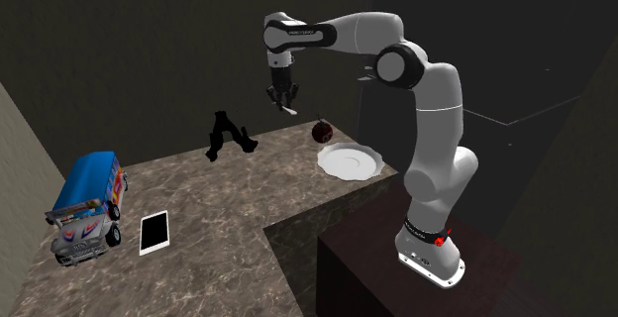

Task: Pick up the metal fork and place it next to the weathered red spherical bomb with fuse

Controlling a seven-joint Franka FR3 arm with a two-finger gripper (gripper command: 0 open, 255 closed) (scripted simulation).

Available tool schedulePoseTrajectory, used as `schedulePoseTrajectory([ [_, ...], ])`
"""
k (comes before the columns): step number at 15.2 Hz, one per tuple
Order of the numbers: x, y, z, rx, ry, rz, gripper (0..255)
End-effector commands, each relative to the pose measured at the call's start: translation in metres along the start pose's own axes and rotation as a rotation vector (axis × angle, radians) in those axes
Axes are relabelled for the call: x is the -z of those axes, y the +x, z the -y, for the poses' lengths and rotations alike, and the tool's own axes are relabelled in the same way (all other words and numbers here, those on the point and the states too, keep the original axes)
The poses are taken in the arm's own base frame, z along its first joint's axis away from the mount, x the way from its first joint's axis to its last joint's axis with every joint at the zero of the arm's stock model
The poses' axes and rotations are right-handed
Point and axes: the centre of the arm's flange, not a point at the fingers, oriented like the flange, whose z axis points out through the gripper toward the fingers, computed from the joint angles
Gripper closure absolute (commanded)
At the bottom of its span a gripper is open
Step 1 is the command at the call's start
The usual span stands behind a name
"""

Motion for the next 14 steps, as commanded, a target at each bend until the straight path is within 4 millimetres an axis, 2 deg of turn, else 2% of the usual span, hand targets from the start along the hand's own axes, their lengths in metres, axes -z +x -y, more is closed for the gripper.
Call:
schedulePoseTrajectory([
  [1, 0.000, 0.018, -0.024, 0.001, -0.001, 0.000, 255],
  [5, 0.005, 0.047, -0.063, 0.001, -0.001, 0.000, 255],
  [14, -0.042, 0.054, -0.064, 0.001, -0.001, 0.000, 255],
])
